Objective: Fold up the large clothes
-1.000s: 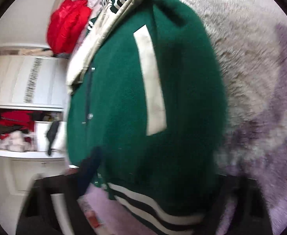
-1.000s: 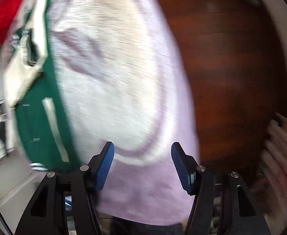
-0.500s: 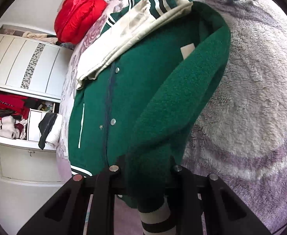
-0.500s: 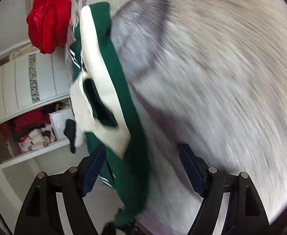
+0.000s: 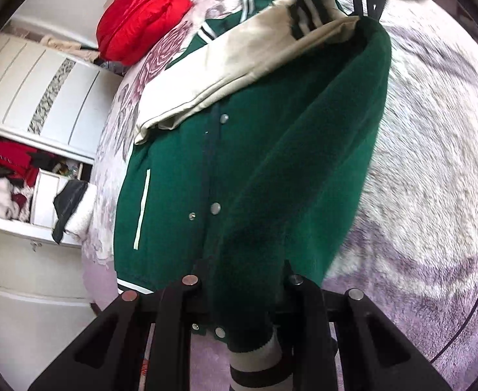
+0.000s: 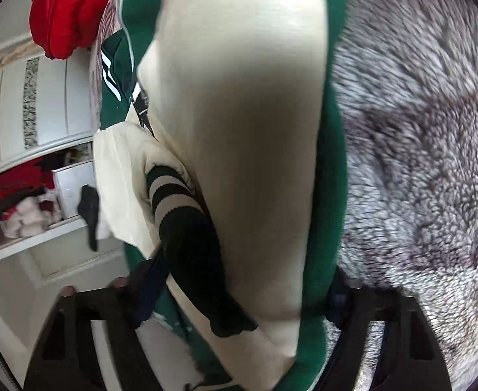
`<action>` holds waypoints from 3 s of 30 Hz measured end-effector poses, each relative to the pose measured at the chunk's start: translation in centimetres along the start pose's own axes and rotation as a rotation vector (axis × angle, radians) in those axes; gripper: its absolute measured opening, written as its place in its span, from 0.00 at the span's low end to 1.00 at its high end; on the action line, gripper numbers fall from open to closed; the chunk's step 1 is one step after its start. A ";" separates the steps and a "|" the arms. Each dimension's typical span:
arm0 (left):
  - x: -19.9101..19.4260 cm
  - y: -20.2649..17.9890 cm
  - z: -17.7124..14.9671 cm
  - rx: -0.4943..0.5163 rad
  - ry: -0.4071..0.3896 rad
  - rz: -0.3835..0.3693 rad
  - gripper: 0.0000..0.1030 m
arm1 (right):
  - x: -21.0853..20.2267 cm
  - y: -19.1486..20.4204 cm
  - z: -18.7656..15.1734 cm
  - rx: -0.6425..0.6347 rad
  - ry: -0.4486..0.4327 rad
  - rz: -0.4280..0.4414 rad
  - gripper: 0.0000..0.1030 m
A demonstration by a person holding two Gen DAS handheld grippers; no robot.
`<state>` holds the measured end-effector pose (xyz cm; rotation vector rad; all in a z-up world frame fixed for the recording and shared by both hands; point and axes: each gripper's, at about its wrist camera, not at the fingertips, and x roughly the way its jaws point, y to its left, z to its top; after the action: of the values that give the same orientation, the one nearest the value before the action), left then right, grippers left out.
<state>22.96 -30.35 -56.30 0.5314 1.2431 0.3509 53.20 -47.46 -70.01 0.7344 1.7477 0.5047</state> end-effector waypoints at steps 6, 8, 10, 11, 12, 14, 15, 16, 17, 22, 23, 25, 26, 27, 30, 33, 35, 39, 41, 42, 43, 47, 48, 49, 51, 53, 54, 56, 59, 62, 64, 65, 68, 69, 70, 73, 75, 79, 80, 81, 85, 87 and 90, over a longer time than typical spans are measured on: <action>0.1 5.5 0.0 -0.059 -0.036 -0.082 0.17 | -1.3 8.2 -2.0 -0.027 -0.110 -0.128 0.18; 0.0 8.3 -0.2 -0.084 -0.053 -0.093 0.17 | -2.0 11.9 -2.5 -0.043 -0.133 -0.149 0.18; 0.2 12.2 -0.4 -0.121 -0.068 -0.103 0.16 | -1.9 17.3 -2.6 -0.061 -0.147 -0.173 0.17; 0.5 14.3 -0.6 -0.144 -0.068 -0.108 0.16 | -1.8 19.6 -2.6 -0.072 -0.147 -0.178 0.17; 1.0 16.3 -0.8 -0.164 -0.062 -0.115 0.16 | -1.4 22.5 -2.5 -0.088 -0.149 -0.190 0.17; 2.6 20.4 -1.3 -0.218 -0.037 -0.132 0.16 | 0.2 28.1 -2.2 -0.133 -0.139 -0.224 0.17; 3.5 22.1 -1.7 -0.237 -0.028 -0.139 0.16 | 1.1 30.8 -1.7 -0.160 -0.129 -0.250 0.17; 4.9 23.9 -2.2 -0.260 -0.004 -0.153 0.16 | 3.0 34.0 -1.1 -0.180 -0.118 -0.282 0.17; 6.4 25.6 -2.8 -0.293 0.020 -0.175 0.17 | 5.2 37.0 -0.4 -0.207 -0.097 -0.317 0.17; 15.3 30.4 -6.0 -0.389 0.137 -0.307 0.23 | 17.6 44.4 1.2 -0.235 -0.030 -0.439 0.17; 17.5 30.8 -6.7 -0.405 0.172 -0.346 0.26 | 20.4 44.9 1.7 -0.212 -0.005 -0.457 0.17; 21.3 31.7 -8.3 -0.455 0.249 -0.474 0.28 | 24.3 43.8 2.5 -0.169 0.043 -0.467 0.27; 22.9 32.2 -9.1 -0.493 0.276 -0.548 0.32 | 25.1 43.0 2.5 -0.146 0.044 -0.447 0.32; 23.7 32.7 -9.7 -0.522 0.286 -0.594 0.41 | 25.7 43.0 2.7 -0.136 0.042 -0.422 0.47; 25.3 35.0 -12.2 -0.617 0.293 -0.721 0.72 | 24.9 42.2 2.2 -0.099 0.039 -0.262 0.62; 26.2 36.8 -14.9 -0.713 0.310 -0.834 0.72 | 22.7 41.8 -0.1 -0.089 0.051 -0.134 0.62; 27.2 37.1 -16.4 -0.780 0.331 -0.911 0.72 | 20.4 41.2 -3.1 -0.120 0.028 -0.140 0.62; 28.7 36.4 -16.7 -0.891 0.333 -1.044 0.70 | 16.8 36.8 -9.8 -0.153 0.008 -0.254 0.62; 28.6 36.1 -16.1 -0.905 0.282 -1.037 0.38 | 16.3 32.5 -13.8 -0.122 0.036 -0.341 0.62; 28.5 35.9 -15.9 -0.894 0.282 -1.036 0.25 | 16.4 30.6 -15.4 -0.095 0.050 -0.365 0.62; 28.1 35.9 -16.1 -0.895 0.267 -1.033 0.23 | 16.7 28.3 -17.3 -0.057 0.077 -0.385 0.62; 26.3 36.7 -18.0 -0.910 0.231 -1.033 0.17 | 17.9 20.5 -23.7 0.106 0.145 -0.380 0.62; 26.8 36.6 -18.6 -0.916 0.244 -1.029 0.17 | 18.3 19.0 -25.1 0.135 0.152 -0.368 0.62; 27.6 36.6 -19.3 -0.924 0.270 -1.023 0.17 | 18.7 17.8 -26.2 0.153 0.148 -0.359 0.62; 29.3 36.2 -19.9 -0.947 0.306 -1.029 0.19 | 19.3 16.4 -27.5 0.155 0.148 -0.346 0.62; 30.0 36.0 -19.7 -0.953 0.325 -1.060 0.19 | 20.0 15.6 -28.4 0.143 0.137 -0.311 0.62; 29.9 36.4 -19.5 -0.951 0.328 -1.081 0.22 | 20.4 15.4 -28.6 0.128 0.141 -0.283 0.62; 29.7 37.2 -18.7 -0.931 0.316 -1.121 0.23 | 21.3 14.8 -29.3 0.103 0.140 -0.195 0.64; 29.3 38.2 -19.5 -0.920 0.323 -1.152 0.40 | 24.0 13.9 -30.5 0.122 0.179 0.000 0.69; 30.9 37.7 -20.0 -0.929 0.352 -1.193 0.56 | 27.8 13.7 -31.3 0.135 0.231 0.142 0.69; 32.1 36.5 -19.7 -0.913 0.382 -1.198 0.56 | 29.5 13.8 -31.2 0.139 0.223 0.188 0.71; 32.7 35.7 -19.4 -0.907 0.393 -1.198 0.56 | 29.9 13.8 -31.2 0.146 0.209 0.207 0.71; 32.2 34.9 -18.3 -0.900 0.342 -1.154 0.57 | 30.5 14.5 -31.3 0.163 0.145 0.260 0.59; 31.6 35.0 -18.0 -0.887 0.313 -1.134 0.55 | 30.4 14.8 -31.5 0.154 0.134 0.249 0.38; 30.9 35.1 -17.8 -0.877 0.283 -1.114 0.50 | 30.2 15.1 -31.9 0.156 0.117 0.246 0.32; 29.1 35.3 -17.5 -0.863 0.222 -1.052 0.30 | 29.6 16.0 -33.1 0.185 0.079 0.251 0.24; 28.0 35.8 -18.6 -0.895 0.199 -1.066 0.24 | 28.8 16.7 -34.0 0.197 0.087 0.248 0.22; 24.0 37.8 -21.4 -0.924 0.166 -1.076 0.21 | 26.5 19.3 -36.6 0.137 0.124 0.217 0.21; 22.8 38.3 -22.5 -0.928 0.173 -1.072 0.21 | 25.4 19.8 -37.9 0.122 0.141 0.204 0.21; 21.9 38.5 -23.4 -0.928 0.182 -1.065 0.21 | 24.9 20.4 -39.2 0.107 0.169 0.201 0.21; 19.1 37.0 -28.8 -0.923 0.332 -1.049 0.22 | 24.7 20.2 -45.7 0.093 0.308 0.146 0.21; 19.5 36.3 -30.9 -0.946 0.439 -1.051 0.26 | 25.5 19.0 -48.2 0.105 0.359 0.083 0.23; 19.2 37.1 -31.5 -0.977 0.476 -1.065 0.27 | 25.9 18.3 -47.1 0.171 0.387 0.028 0.31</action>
<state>-0.29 16.45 -57.91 -1.0881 1.4416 0.1231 7.32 -14.94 -62.13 0.8214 2.1639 0.5479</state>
